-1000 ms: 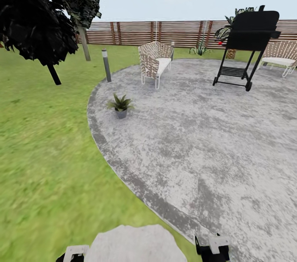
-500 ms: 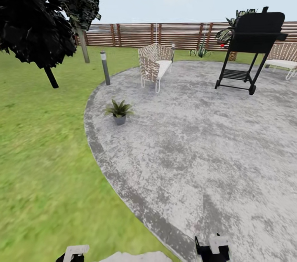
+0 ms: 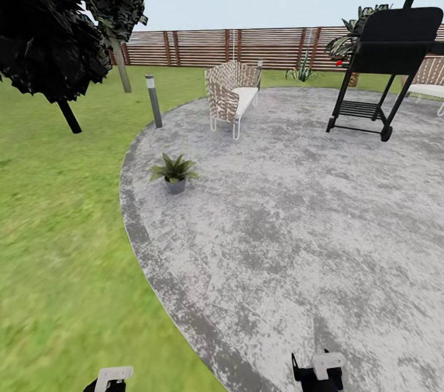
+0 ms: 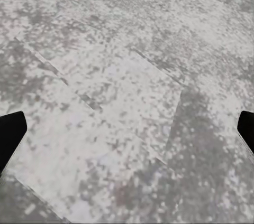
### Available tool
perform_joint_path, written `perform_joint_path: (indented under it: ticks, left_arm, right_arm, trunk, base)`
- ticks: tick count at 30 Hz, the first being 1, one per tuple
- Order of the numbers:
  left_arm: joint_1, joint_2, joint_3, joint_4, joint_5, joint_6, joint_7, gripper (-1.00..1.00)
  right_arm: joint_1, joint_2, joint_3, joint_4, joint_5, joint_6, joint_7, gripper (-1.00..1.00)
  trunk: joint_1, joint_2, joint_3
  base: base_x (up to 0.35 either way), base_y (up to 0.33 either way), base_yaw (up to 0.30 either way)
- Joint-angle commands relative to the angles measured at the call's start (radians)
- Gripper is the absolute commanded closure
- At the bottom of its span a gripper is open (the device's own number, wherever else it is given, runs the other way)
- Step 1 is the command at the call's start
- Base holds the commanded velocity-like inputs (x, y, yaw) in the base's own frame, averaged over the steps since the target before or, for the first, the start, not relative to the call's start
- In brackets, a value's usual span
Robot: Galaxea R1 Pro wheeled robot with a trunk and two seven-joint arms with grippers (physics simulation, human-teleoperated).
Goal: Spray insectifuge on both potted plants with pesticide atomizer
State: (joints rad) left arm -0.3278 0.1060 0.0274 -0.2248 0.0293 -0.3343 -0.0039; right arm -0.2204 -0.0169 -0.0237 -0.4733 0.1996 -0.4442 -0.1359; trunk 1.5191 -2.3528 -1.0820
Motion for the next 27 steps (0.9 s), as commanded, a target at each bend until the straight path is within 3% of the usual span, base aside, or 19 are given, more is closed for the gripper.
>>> perform_joint_path:
  ticks: [1, 27]
  left_arm:
    - [-0.001, 0.0, 0.002, 0.001, 0.003, -0.003, -0.001, 1.0]
    - [0.0, 0.0, 0.002, 0.001, 0.003, -0.003, -0.001, 1.0]
  right_arm:
    - [-0.001, 0.0, -0.002, 0.001, 0.011, -0.002, -0.005, -1.0]
    - [-0.001, 0.001, -0.002, 0.001, 0.011, -0.001, -0.005, -1.0]
  trunk:
    - [0.0, 0.0, -0.001]
    - [0.0, 0.0, -0.001]
  base:
    - [0.34, 0.0, 0.0]
    - [0.34, 0.0, 0.0]
